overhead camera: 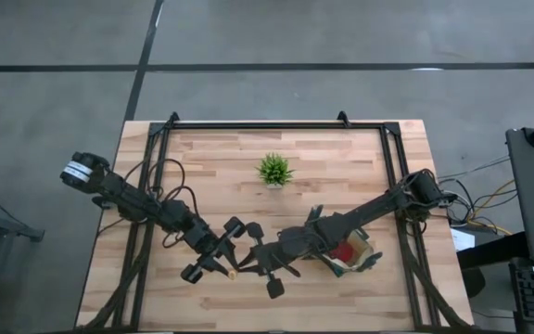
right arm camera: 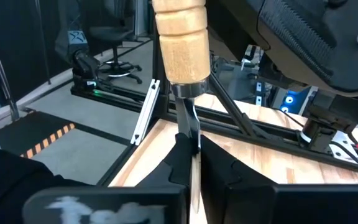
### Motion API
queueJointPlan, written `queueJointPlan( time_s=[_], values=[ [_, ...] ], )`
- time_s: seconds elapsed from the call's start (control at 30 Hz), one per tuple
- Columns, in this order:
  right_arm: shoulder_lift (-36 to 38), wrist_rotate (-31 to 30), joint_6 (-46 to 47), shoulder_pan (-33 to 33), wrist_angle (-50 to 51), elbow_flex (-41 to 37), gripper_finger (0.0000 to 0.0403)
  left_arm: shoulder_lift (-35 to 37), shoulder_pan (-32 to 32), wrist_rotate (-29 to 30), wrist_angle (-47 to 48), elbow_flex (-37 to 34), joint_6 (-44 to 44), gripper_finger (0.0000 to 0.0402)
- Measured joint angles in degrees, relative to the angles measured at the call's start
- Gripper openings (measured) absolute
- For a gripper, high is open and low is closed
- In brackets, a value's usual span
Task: Pick & Place Garden tools in Gardening bag
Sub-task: Put the brown trowel into the green gardening bag
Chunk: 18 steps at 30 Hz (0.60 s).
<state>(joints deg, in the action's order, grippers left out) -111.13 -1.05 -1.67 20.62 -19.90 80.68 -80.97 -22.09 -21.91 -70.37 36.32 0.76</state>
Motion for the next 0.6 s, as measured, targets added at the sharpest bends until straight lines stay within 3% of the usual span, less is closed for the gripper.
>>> queueJointPlan(
  time_s=[0.6],
  values=[
    [0.1,-0.1,0.2,0.1,3.1,0.0,0.0008,0.0,0.0,0.3,1.4,0.0,1.7,0.0132]
  ],
)
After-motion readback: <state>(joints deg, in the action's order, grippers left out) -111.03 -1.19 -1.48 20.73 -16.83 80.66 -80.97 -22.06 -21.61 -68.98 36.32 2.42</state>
